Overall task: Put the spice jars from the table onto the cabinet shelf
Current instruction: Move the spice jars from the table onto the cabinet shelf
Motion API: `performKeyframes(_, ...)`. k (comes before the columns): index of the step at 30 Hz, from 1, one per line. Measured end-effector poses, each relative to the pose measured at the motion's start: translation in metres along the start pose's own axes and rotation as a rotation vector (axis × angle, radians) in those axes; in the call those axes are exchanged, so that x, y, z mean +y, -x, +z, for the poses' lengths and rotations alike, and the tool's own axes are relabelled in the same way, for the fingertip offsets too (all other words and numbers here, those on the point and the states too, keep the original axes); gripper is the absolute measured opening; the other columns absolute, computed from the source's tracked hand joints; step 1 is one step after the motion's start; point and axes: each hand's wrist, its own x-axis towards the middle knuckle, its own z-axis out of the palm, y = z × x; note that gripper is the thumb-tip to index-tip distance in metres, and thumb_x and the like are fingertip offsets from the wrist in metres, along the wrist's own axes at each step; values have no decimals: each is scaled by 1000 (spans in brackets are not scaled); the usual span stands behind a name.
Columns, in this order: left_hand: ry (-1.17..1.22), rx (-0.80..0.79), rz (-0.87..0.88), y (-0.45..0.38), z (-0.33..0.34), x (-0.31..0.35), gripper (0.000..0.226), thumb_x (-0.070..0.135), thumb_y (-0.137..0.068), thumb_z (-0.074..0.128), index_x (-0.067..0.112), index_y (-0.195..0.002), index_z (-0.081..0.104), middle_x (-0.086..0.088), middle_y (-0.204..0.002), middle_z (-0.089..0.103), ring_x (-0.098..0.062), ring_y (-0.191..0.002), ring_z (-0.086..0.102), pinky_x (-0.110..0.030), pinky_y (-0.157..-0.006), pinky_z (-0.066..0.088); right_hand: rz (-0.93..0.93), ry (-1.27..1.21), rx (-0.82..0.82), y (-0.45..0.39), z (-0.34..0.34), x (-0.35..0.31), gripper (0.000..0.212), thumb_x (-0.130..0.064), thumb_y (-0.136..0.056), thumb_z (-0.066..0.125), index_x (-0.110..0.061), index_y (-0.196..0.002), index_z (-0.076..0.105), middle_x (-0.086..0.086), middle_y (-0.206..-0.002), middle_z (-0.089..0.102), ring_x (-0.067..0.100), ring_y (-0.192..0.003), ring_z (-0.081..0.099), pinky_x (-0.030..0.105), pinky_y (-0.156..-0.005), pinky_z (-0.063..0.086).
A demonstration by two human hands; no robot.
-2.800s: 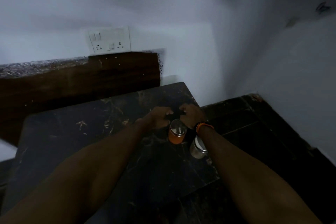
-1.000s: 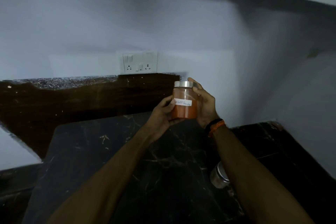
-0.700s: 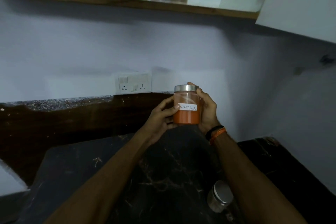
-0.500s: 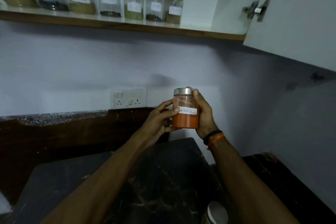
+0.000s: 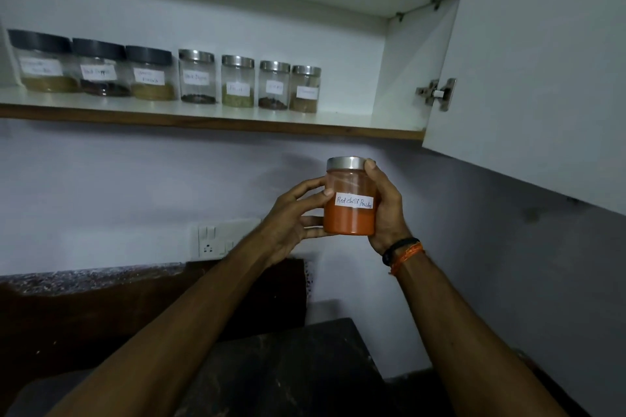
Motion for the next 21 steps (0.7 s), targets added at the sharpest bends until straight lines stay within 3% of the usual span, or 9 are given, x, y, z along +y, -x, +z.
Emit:
performKeyframes(9,-75,-55,91,-32,-5,47,45,39,-84,76,32,-127,64,-1,-123,70,-32,-106,71,-43,-84,60,-77,-26,-31,-32,12,-40,70,-52,-85,56,-5,-137,52,26,-131,61,48,-122,55,68,-101,42)
performKeyframes(13,-152,-55,131,-45,-6,66,41,36,-84,75,23,-122,66,-4,-117,73,-28,-105,72,-40,-82,60,-93,-38,-27,-44,10,-45,70,-52,-84,57,-5,-136,53,26,-132,59,50,-123,54,71,-101,40)
performKeyframes(16,-252,-55,144,-56,0,86,51,46,-81,75,15,-121,64,-5,-117,72,-25,-104,72,-42,-83,61,-125,-43,-12,-52,8,-48,68,-52,-84,58,-6,-134,55,26,-132,59,49,-123,54,73,-100,40)
performKeyframes(21,-480,-60,183,-77,17,124,69,53,-80,75,19,-135,51,-5,-123,66,-22,-106,69,-42,-81,62,-212,-76,-10,-72,10,-67,63,-45,-88,57,-4,-136,52,27,-134,56,51,-123,53,73,-101,38)
